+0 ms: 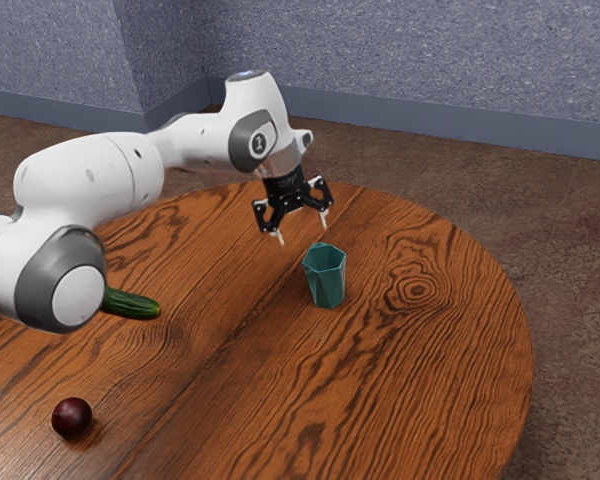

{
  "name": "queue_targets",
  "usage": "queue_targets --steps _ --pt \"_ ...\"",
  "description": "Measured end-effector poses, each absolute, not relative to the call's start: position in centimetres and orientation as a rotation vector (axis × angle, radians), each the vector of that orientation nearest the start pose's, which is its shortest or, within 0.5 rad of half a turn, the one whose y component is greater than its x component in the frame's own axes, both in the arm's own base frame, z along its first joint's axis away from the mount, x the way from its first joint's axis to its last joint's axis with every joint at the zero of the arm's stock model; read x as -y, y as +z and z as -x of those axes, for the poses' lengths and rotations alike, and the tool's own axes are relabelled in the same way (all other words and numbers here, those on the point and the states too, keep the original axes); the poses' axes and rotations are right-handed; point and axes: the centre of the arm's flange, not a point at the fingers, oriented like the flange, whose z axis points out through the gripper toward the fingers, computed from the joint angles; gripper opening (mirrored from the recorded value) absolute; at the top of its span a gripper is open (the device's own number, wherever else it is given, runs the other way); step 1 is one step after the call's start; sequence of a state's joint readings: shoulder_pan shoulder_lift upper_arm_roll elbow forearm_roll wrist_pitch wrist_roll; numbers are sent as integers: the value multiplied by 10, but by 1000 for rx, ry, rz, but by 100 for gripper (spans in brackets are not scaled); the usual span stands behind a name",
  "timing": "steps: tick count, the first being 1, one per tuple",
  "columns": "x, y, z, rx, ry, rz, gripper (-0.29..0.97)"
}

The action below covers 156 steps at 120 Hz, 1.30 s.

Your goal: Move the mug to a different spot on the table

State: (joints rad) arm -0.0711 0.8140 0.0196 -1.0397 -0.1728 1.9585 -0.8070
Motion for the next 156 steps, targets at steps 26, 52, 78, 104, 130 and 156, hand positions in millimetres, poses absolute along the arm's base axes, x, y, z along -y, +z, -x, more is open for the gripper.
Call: queue_targets --steps 26,52,78,104,130,156 --pt "64 344 -798 1352 -79 3050 64" --pt "66 318 -797 1372 9 3002 63" --pt "64 317 -796 1389 20 2977 62" --pt "69 315 -803 1373 -35 3006 61" --pt "70 299 -804 1352 -26 3011 59" --pt "71 298 -805 1332 -31 3030 57"
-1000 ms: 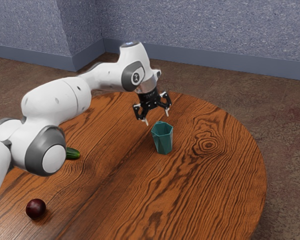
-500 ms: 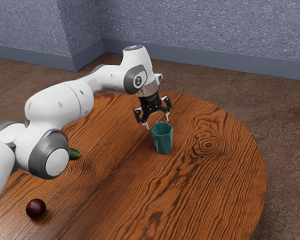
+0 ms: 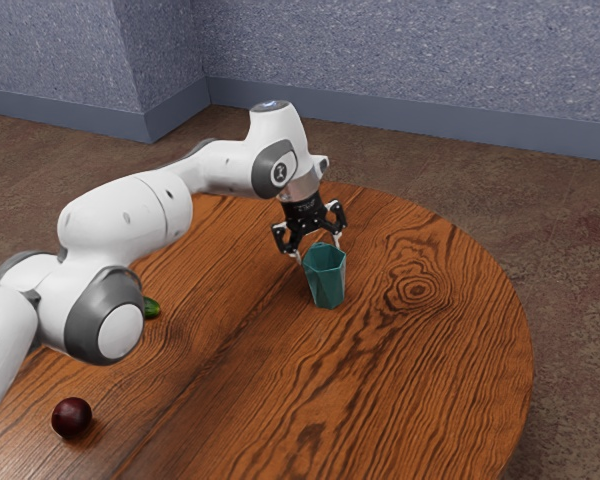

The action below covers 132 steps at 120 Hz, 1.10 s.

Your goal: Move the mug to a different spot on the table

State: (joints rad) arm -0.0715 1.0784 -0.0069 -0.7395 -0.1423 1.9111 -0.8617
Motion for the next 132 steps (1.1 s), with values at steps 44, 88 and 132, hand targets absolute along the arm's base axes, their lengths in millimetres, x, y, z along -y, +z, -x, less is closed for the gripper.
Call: queue_targets --steps 44,88,132 --pt "69 295 -806 1304 -43 3049 26" --pt "67 298 -803 1373 92 3127 8" --pt "9 308 -778 1795 663 3073 -5"
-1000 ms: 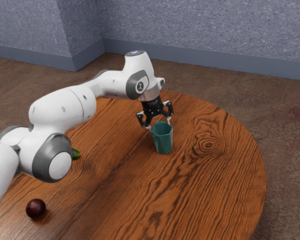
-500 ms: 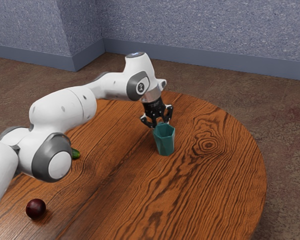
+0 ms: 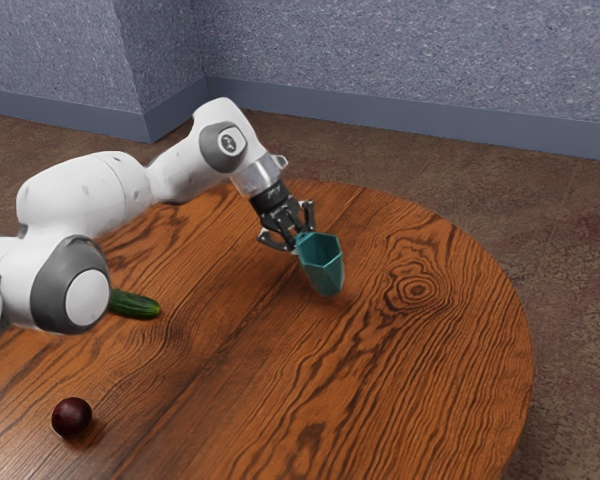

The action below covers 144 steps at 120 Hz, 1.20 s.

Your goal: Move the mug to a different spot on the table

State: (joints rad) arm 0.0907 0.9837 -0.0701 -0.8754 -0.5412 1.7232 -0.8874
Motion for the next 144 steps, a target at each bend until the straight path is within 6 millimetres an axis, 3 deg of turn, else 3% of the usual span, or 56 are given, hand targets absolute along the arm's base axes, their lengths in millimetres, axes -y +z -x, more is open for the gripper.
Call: queue_targets --steps 25,44,68,113,144 --pt "4 320 -732 1959 970 2906 -7" --pt "-32 318 -677 2130 1040 2730 -8" --pt "-62 305 -635 2294 1059 2615 -8" --pt "-104 273 -594 2434 1064 2498 -9" --pt "-109 249 -589 2430 1081 2491 -9"
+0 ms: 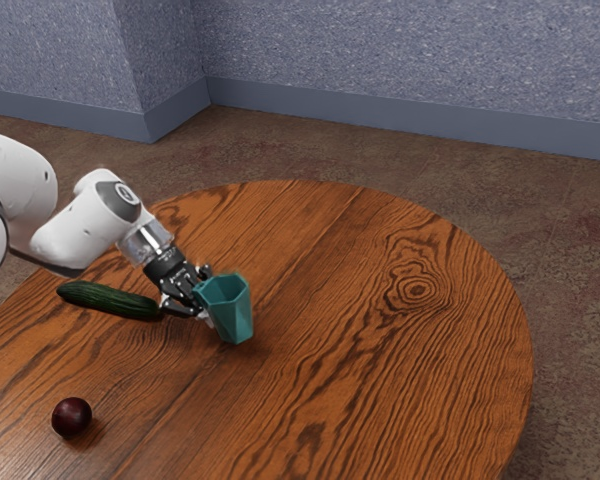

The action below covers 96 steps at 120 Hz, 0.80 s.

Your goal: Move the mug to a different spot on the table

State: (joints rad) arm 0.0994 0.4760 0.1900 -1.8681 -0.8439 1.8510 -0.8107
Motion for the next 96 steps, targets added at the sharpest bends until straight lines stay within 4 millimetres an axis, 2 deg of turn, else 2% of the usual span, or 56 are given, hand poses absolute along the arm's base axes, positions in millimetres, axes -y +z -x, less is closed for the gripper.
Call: queue_targets --steps 41,69,81,96 --pt "-114 237 -587 -1747 -765 -1831 -9" --pt "-124 237 -591 -1730 -685 -1855 36" --pt "-138 245 -593 -1731 -624 -1904 47" --pt "-149 271 -610 -1711 -485 -2029 56"
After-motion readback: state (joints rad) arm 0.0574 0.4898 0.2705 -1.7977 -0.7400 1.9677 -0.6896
